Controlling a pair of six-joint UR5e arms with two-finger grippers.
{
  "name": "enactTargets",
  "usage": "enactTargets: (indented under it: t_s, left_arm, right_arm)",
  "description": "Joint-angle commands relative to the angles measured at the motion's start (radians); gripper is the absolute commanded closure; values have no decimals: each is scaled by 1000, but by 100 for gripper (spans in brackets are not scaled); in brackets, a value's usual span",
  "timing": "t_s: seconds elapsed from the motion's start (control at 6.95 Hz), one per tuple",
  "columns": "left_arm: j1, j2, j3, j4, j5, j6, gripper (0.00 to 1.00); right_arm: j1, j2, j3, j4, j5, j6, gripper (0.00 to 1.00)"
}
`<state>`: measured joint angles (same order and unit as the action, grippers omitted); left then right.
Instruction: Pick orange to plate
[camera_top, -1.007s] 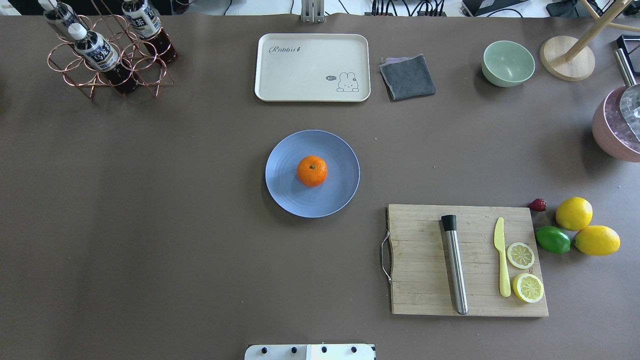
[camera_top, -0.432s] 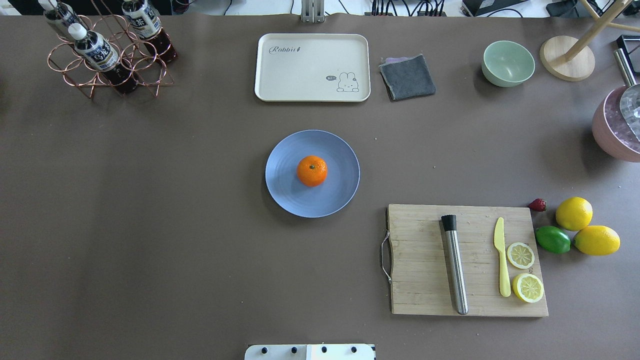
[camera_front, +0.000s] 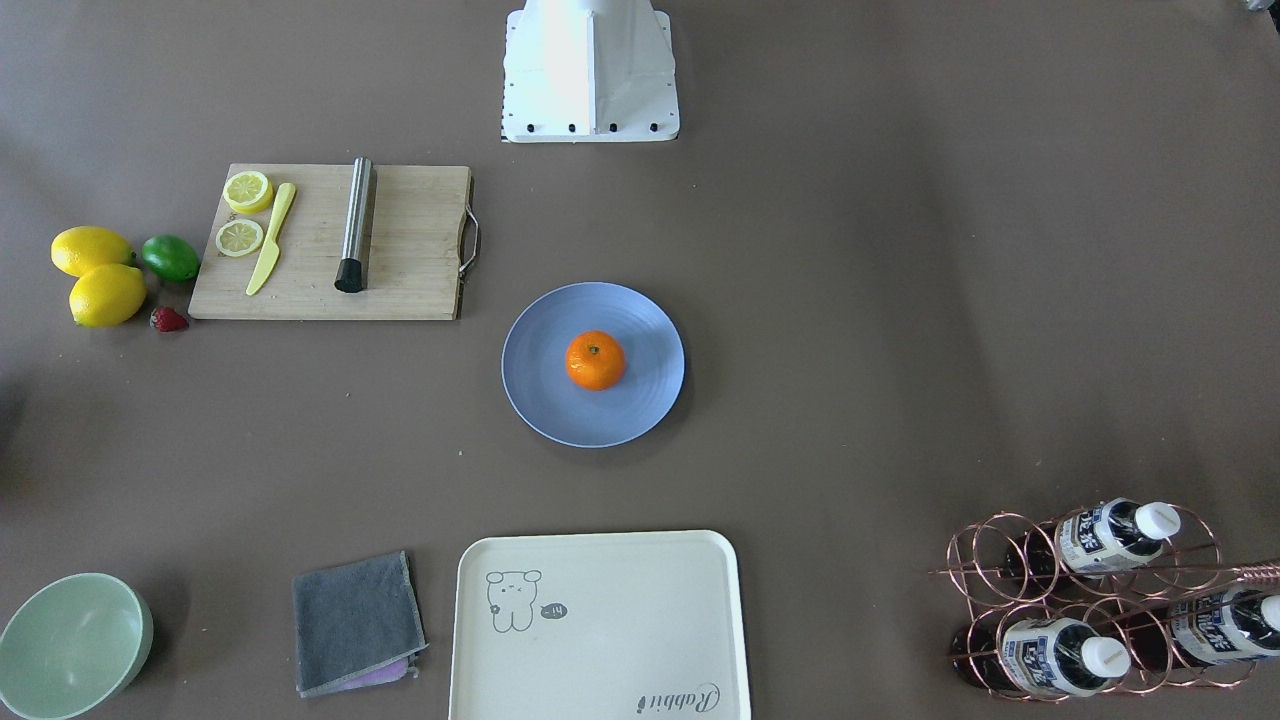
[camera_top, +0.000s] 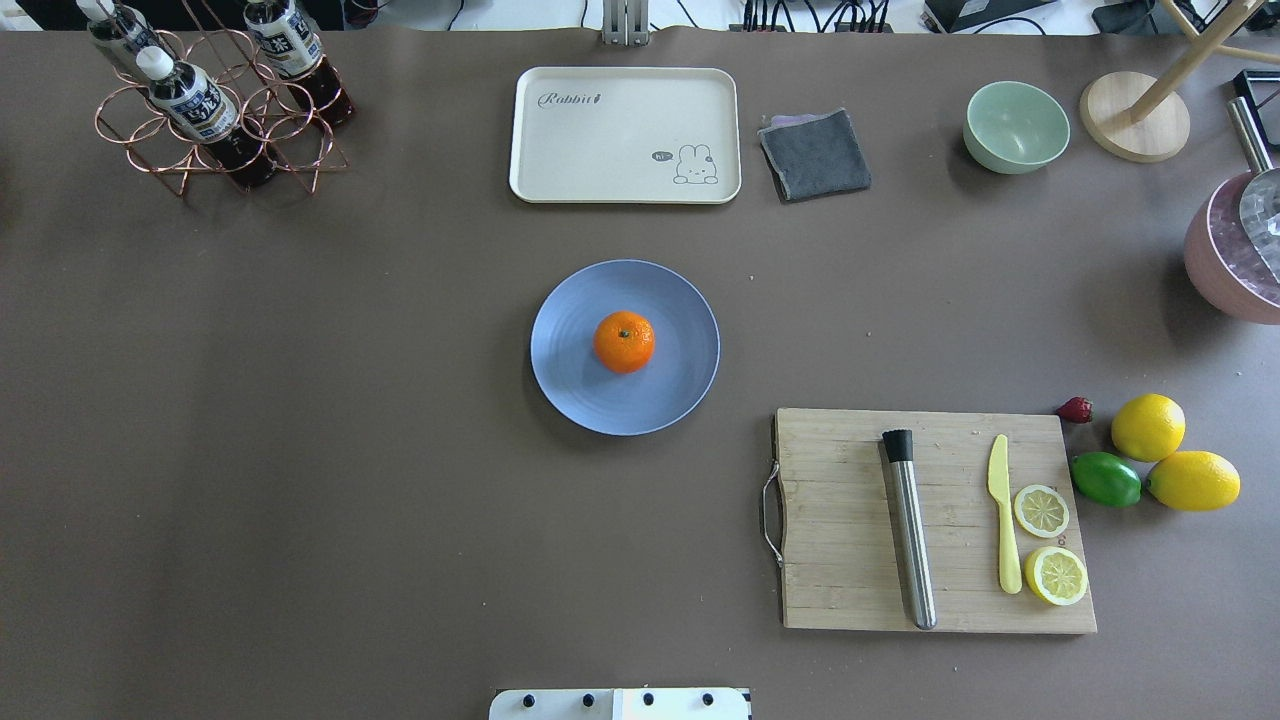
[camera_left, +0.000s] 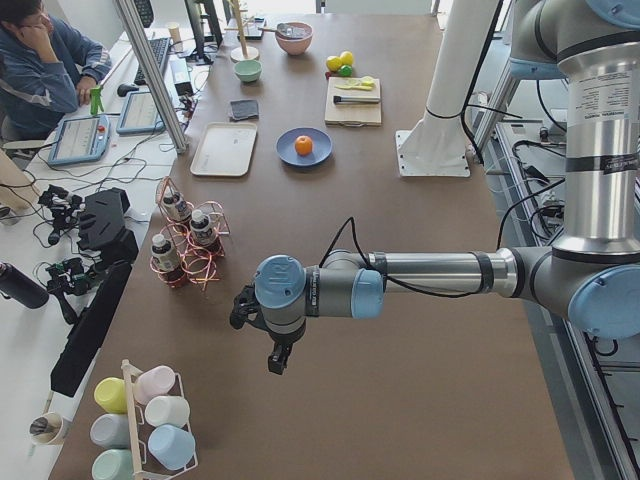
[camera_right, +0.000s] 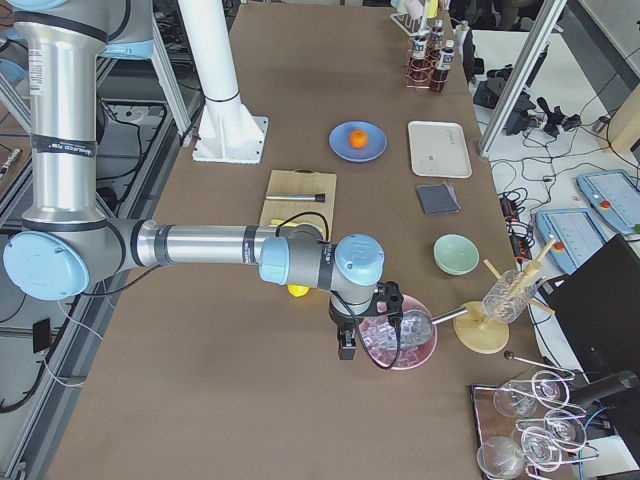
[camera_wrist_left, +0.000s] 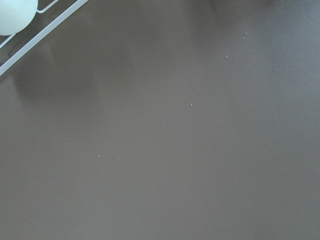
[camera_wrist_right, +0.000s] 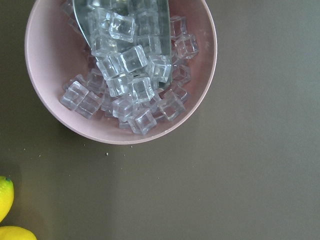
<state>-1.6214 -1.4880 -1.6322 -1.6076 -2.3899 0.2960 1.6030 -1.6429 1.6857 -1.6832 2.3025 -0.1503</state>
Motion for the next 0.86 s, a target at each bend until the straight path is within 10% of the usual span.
enactTargets:
  t_s: [0.0, 0.72]
  left_arm:
    - [0, 0, 0, 0, 0, 0, 1]
    - [0, -2, 2, 0, 0, -2, 1]
  right_arm:
    - [0, 0, 2, 0, 0, 0, 0]
    - [0, 0, -3, 20, 0, 2, 0]
